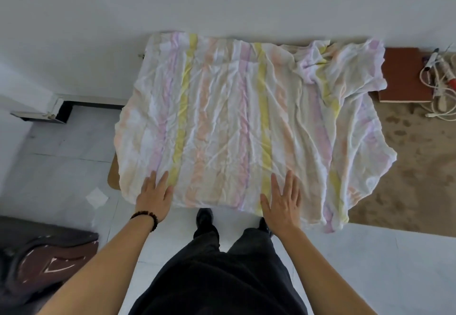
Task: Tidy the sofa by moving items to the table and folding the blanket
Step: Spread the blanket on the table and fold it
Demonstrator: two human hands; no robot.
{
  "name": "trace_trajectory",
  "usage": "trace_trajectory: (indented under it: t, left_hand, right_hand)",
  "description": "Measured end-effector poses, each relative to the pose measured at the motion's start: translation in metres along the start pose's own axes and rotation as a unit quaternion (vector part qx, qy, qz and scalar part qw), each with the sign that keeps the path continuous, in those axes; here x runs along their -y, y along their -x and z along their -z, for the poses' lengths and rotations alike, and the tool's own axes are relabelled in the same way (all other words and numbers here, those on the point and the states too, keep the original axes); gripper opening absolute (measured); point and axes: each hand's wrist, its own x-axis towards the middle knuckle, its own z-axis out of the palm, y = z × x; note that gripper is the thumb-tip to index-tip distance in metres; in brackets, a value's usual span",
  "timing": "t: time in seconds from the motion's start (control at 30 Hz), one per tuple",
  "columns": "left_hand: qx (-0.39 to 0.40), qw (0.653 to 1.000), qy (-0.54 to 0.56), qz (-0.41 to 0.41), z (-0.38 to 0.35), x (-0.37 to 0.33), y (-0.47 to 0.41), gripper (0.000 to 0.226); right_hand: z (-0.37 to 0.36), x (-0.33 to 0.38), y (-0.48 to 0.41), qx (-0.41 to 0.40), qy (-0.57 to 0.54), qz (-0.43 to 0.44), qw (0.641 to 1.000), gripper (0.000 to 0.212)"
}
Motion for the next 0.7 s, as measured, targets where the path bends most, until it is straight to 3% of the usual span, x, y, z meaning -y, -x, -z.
trace_trajectory:
  t: [0.17,0.3,0.4,0.5,0.57,0.67,0.7]
  left_hand:
    - [0.037,0.998,0.024,0.047,-0.017,-0.049,-0.009,0.054]
    - [-0.013,0.997,0.020,0.073,-0.015,-0.053,-0.012,0.053]
    - [-0.096,0.992,0.035,0.068,0.007,-0.031,-0.022,0.051]
    - [-0.203,0.966,0.093,0.127,0.036,0.008,-0.055,0.056]
    - [-0.234,0.937,0.171,0.194,0.056,0.031,-0.082,0.062]
    - [-0.196,0.882,0.311,0.294,0.082,0.056,-0.127,0.072]
    - [-0.164,0.883,0.324,0.299,0.087,0.063,-0.140,0.076]
  right_hand:
    - [-0.015,-0.004,-0.008,0.053,0.037,0.081,0.995,0.069]
    - [-0.023,0.000,-0.020,0.070,0.037,0.068,0.995,0.075]
    - [-0.030,0.001,-0.018,0.072,0.044,0.063,0.994,0.078]
    - [-0.032,0.003,-0.017,0.057,0.059,0.048,0.995,0.077]
    - [-0.033,0.011,-0.018,0.050,0.067,0.024,0.996,0.079]
    - [-0.036,0.043,-0.017,0.029,0.028,-0.068,0.997,0.083]
    - [-0.037,0.061,-0.018,0.014,0.014,-0.103,0.994,0.082]
